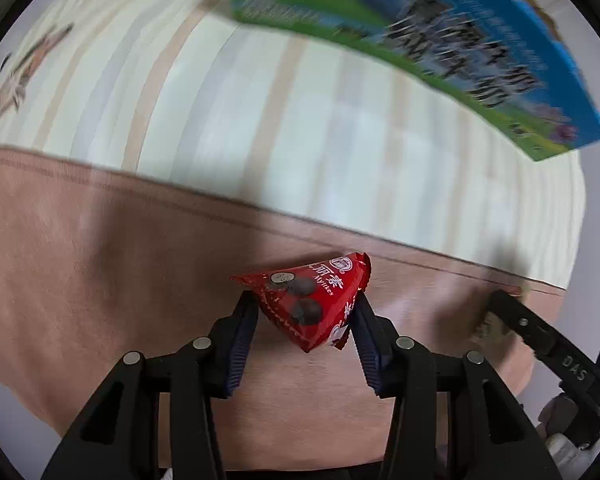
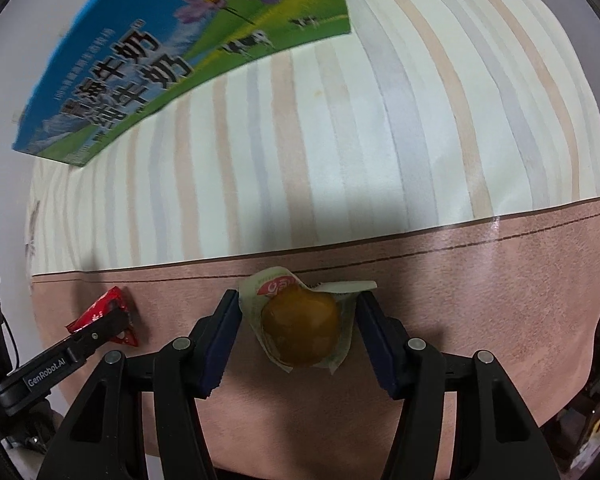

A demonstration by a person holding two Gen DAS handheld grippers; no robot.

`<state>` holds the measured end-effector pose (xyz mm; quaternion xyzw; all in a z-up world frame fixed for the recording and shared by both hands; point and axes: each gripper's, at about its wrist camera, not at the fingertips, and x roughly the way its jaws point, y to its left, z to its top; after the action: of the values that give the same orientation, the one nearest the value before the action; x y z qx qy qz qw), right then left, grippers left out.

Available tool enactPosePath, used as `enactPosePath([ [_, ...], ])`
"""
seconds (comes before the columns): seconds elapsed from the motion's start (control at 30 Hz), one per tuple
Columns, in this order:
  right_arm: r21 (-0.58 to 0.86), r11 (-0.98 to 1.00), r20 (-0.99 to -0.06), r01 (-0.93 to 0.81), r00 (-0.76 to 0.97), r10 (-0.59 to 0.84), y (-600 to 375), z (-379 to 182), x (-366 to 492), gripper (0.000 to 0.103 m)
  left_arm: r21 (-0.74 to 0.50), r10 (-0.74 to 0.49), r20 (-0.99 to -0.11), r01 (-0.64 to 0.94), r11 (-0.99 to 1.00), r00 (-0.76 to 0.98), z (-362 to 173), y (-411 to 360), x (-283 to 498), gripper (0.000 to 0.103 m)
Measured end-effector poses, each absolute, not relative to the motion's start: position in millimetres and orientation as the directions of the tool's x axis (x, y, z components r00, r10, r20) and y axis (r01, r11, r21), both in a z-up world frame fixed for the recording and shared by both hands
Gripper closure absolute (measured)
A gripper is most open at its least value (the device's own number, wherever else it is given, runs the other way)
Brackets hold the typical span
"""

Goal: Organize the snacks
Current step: 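Grasp the red triangle candy with the left tool while the right tool grasps the egg snack, then carry the triangle candy and egg snack into the box and open both tools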

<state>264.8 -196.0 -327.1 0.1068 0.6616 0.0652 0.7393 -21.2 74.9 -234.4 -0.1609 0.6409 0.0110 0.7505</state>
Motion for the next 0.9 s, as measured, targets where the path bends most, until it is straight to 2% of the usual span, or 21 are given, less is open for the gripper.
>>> enactPosePath([
  [0.33,0.326,0.945,-0.933,0.011,0.167,0.32,-194,-283,271,0.052,-0.283,-0.238,-0.919,-0.107,0.953,0.316,-154,50,-1,0.059],
  [0.57,0.404,0.913,-0.872,-0.058,0.275,0.404,-187,-207,302,0.052,-0.325,-0.283,-0.865,-0.033,0.945,0.414,-84,41,35,0.059],
  [0.77,0.424,0.898,-0.831,-0.122,0.342,0.439,-175,-153,365,0.052,-0.281,-0.261,-0.858,0.021,0.959,0.443,-50,41,88,0.059],
  [0.9,0.392,0.909,-0.838,-0.14,0.354,0.415,-162,-145,418,0.052,-0.244,-0.235,-0.88,0.032,0.969,0.414,-45,47,143,0.059],
])
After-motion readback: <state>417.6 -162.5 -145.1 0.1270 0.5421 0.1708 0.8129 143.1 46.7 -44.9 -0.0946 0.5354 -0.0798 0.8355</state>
